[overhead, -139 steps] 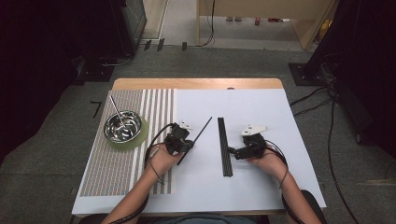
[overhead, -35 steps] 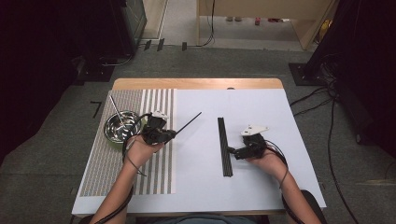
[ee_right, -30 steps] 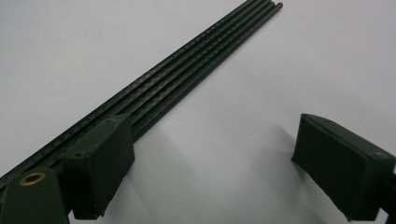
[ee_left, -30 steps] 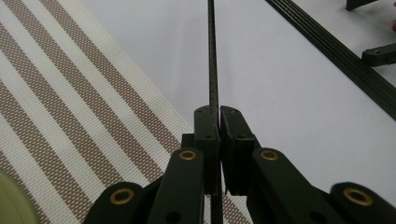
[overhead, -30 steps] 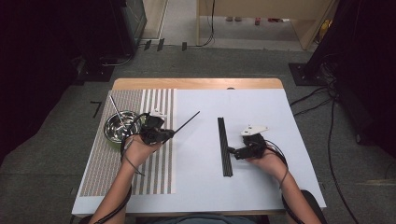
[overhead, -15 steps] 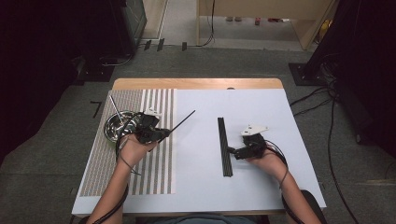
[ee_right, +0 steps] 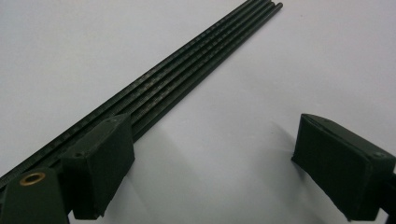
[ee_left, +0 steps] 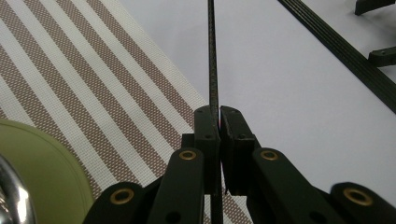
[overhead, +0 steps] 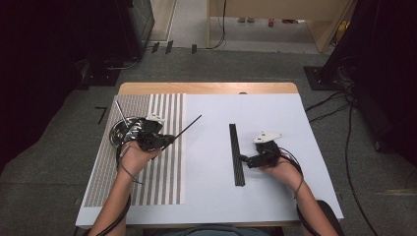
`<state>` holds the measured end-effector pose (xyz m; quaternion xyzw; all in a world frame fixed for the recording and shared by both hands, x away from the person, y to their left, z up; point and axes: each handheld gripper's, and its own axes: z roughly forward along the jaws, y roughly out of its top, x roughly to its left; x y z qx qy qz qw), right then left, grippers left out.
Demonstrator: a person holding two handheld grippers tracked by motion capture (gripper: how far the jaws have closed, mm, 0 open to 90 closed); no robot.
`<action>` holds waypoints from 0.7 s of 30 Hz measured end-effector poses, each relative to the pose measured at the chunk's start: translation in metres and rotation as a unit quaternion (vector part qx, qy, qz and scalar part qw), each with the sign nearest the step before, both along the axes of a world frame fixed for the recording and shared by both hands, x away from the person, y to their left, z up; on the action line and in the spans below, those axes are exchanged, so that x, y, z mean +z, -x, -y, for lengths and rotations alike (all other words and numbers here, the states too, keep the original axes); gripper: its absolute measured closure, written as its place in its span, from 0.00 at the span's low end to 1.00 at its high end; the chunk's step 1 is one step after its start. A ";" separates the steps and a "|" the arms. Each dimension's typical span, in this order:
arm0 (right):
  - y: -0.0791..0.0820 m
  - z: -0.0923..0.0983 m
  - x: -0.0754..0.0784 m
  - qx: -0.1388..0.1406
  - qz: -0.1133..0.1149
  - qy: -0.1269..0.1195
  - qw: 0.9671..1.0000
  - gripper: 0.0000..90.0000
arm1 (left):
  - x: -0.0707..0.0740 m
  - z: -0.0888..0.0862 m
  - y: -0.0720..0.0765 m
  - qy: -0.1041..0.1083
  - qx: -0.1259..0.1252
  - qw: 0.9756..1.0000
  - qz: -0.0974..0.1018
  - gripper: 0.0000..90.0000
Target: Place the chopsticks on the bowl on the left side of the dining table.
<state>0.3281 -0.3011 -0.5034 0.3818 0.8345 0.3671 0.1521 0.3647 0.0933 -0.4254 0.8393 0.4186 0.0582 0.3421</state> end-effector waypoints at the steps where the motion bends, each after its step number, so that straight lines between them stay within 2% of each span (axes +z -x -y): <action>1: 0.000 0.000 0.000 0.000 0.000 0.000 1.000 0.13 | 0.000 -0.001 0.000 0.001 0.000 1.000 0.000 0.97; 21: 0.000 0.000 0.000 0.000 0.000 0.000 1.000 0.13 | 0.005 -0.020 0.001 0.004 0.012 1.000 -0.005 0.97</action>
